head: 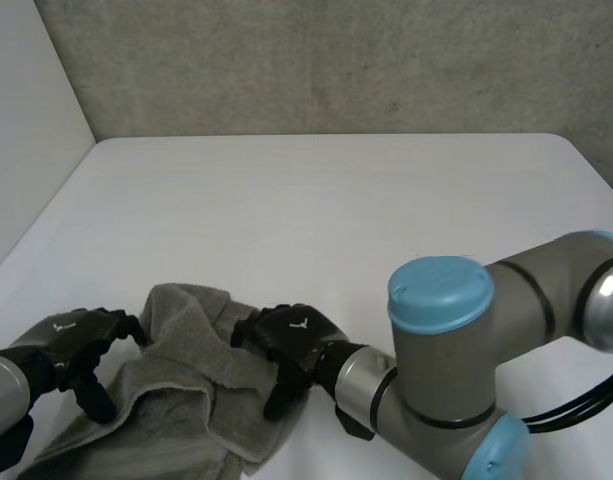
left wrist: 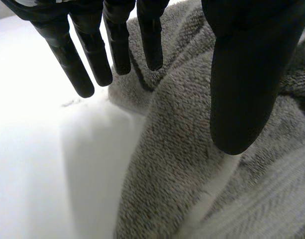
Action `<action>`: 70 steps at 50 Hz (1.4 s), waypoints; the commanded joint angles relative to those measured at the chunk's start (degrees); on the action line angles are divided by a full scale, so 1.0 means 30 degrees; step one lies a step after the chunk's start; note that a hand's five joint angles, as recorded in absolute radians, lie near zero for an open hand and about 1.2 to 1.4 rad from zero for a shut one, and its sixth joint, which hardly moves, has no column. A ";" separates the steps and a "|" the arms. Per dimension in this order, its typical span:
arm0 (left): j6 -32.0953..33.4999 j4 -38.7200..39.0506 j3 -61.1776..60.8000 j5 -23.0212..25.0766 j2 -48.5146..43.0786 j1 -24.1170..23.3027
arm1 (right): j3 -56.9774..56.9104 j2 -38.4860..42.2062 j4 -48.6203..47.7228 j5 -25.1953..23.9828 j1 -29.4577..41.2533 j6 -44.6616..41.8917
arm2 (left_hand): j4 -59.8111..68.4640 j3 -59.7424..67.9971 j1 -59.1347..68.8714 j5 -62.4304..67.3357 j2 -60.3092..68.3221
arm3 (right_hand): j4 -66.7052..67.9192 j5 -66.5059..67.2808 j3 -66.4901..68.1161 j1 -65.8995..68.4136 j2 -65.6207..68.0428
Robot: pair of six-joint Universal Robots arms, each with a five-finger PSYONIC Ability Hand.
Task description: Fold the towel.
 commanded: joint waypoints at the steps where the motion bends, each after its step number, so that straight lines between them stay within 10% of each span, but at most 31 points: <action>1: -0.0007 0.0047 -0.0870 0.0029 0.0657 -0.0016 | -0.0420 0.1235 -0.1939 0.1987 0.0147 -0.0092 | 0.0104 0.0073 0.0061 0.0089 0.0073 | 1.8155 1.8121 1.8250 1.9318 1.8349; 9: -0.0211 0.0428 -0.1399 0.0059 0.0980 -0.0367 | -0.0392 -0.1337 -0.2967 0.4218 -0.0407 -0.0237 | -0.0796 -0.0826 -0.0838 -0.0810 -0.0826 | 1.8221 1.8186 1.8315 1.9383 1.8414; 44: -0.2234 0.3651 -0.1692 -0.1260 -0.1598 -0.2507 | 0.0078 -0.2515 -0.3114 0.4541 -0.2959 -0.1703 | -0.0797 -0.0827 -0.0840 -0.0811 -0.0827 | 1.8221 1.8186 1.8315 1.9383 1.8414; 51: -0.2088 0.4381 -0.1401 -0.2489 -0.3119 -0.3237 | -0.0127 -0.2515 -0.3114 0.4454 -0.2988 -0.2782 | 1.8564 1.8533 1.8521 1.8549 1.8533 | 1.8221 1.8186 1.8315 1.9383 1.8414; 61: -0.2029 0.6727 0.3523 -0.3428 -0.3356 -0.4616 | -0.2881 -0.1783 -0.3935 0.4512 -0.3047 -0.7416 | 1.8596 1.8566 1.8553 1.8582 1.8566 | 1.8221 1.8186 1.8315 1.9383 1.8414; 70: -0.2087 0.9507 1.3588 -0.6178 -0.3793 -0.6547 | -0.6483 -0.2774 -1.1772 0.5975 -0.4511 -1.1192 | 1.8596 1.8566 1.8553 1.8582 1.8566 | 1.8221 1.8186 1.8315 1.9383 1.8414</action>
